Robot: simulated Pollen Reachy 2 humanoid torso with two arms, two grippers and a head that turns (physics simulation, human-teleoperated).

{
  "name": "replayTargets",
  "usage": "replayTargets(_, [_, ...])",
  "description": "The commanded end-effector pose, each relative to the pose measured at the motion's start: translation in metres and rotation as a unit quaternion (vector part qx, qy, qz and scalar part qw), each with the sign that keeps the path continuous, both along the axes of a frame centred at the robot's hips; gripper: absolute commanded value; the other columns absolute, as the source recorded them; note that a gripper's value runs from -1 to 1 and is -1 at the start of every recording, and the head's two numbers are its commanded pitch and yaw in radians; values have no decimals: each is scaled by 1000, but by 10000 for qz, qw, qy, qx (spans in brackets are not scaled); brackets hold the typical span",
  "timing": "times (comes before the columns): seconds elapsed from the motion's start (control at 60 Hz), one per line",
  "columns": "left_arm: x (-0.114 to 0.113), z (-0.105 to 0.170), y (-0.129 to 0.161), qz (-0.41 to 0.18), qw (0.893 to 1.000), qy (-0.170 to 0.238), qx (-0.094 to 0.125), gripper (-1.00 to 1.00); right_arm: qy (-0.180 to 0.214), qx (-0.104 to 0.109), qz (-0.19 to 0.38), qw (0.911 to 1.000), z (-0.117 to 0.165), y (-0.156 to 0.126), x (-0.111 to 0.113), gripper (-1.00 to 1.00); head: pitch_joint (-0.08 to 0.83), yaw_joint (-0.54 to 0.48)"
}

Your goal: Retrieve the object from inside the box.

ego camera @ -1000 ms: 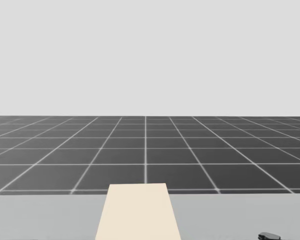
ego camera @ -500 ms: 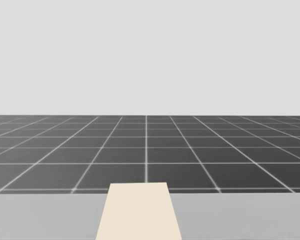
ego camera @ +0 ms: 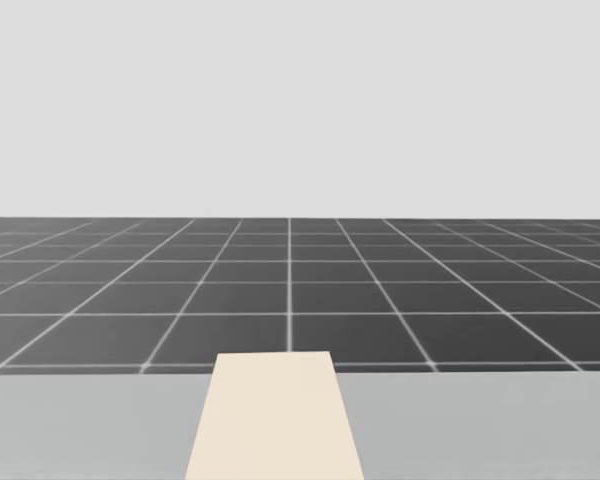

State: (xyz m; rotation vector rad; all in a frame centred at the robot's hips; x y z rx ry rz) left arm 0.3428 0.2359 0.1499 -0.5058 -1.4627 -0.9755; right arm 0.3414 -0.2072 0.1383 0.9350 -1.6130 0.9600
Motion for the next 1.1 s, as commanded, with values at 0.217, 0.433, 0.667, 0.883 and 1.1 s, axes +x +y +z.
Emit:
replayTargets(0.217, [-2,-2,-9,-235,9997,-35,-21,-1000,699,76,1103,9914,-27,26,48,-1000,42,-33])
replayTargets(0.433, [-2,-2,-8,-218,9997,-72,8,-1000,898,-247,1550,9835,-35,52,76,-1000,55,-46])
replayTargets(0.667, [-2,1,-4,-169,9998,-137,-21,-1000,907,-191,2276,9693,-45,106,80,-1000,62,-32])
replayTargets(0.883, [-2,1,-3,-176,9997,-175,13,-1000,1043,-381,2441,9634,-55,135,74,-1000,74,-26])
replayTargets(1.1, [-2,0,-5,-164,9997,-179,100,-1000,1667,-928,1802,9649,-80,134,70,1000,78,-35])
